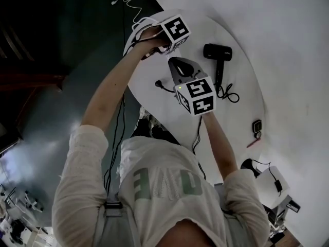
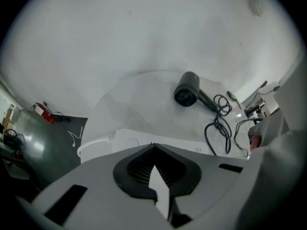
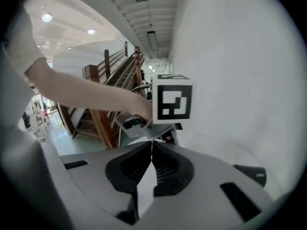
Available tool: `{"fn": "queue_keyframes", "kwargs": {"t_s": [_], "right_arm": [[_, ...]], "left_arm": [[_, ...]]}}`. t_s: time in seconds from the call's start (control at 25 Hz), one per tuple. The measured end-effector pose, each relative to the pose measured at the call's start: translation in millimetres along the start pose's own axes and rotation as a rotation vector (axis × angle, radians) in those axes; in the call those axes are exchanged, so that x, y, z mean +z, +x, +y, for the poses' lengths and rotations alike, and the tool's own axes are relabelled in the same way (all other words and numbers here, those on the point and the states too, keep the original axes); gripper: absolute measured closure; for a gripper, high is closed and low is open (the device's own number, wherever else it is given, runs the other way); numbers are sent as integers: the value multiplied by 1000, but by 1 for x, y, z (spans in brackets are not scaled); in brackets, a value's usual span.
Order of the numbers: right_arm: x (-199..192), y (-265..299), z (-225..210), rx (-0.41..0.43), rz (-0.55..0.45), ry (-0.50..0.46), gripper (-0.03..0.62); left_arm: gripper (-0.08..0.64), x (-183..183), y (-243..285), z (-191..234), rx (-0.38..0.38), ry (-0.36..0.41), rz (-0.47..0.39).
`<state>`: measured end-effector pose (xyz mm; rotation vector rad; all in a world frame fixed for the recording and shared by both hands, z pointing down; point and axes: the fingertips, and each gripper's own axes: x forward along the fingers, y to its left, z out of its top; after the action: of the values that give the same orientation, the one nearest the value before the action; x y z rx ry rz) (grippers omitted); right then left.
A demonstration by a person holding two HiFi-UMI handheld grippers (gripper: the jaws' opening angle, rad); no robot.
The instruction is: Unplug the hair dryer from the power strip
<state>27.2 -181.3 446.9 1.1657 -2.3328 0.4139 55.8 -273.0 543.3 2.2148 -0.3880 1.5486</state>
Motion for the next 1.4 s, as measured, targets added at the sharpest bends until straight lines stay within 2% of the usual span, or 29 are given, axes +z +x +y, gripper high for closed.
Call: {"fn": "queue_keyframes", "kwargs": {"t_s": [0.08, 0.2, 0.36, 0.44, 0.56, 0.64, 0.72, 0.8, 0.92, 1.4], "right_arm": [[27, -15, -14, -51, -76, 22, 572], [69, -47, -34, -137, -204, 58, 572], [122, -99, -47, -241, -364, 64, 572], [142, -126, -46, -279, -430, 49, 572], [160, -162, -35, -315, -517, 29, 572], [165, -183, -25, -334, -565, 18, 572], [164, -201, -17, -358, -602, 3, 572], [159, -215, -10, -381, -621, -3, 572], [152, -229, -1, -396, -629, -7, 572], [149, -241, 15, -378, -634, -39, 572]], "left_arm": [[551, 17, -24, -3, 5, -43, -108], [551, 44, -77, -12, 39, -107, -316], [550, 59, -167, -33, 173, -137, -609], [551, 56, -216, -52, 266, -136, -775], [549, 39, -284, -92, 390, -141, -1071], [549, 24, -320, -122, 451, -144, -1259], [549, 11, -342, -150, 484, -144, -1387], [549, 0, -351, -170, 498, -158, -1436], [549, -10, -355, -186, 508, -165, -1439], [549, -14, -377, -194, 535, -137, -1471]]}}
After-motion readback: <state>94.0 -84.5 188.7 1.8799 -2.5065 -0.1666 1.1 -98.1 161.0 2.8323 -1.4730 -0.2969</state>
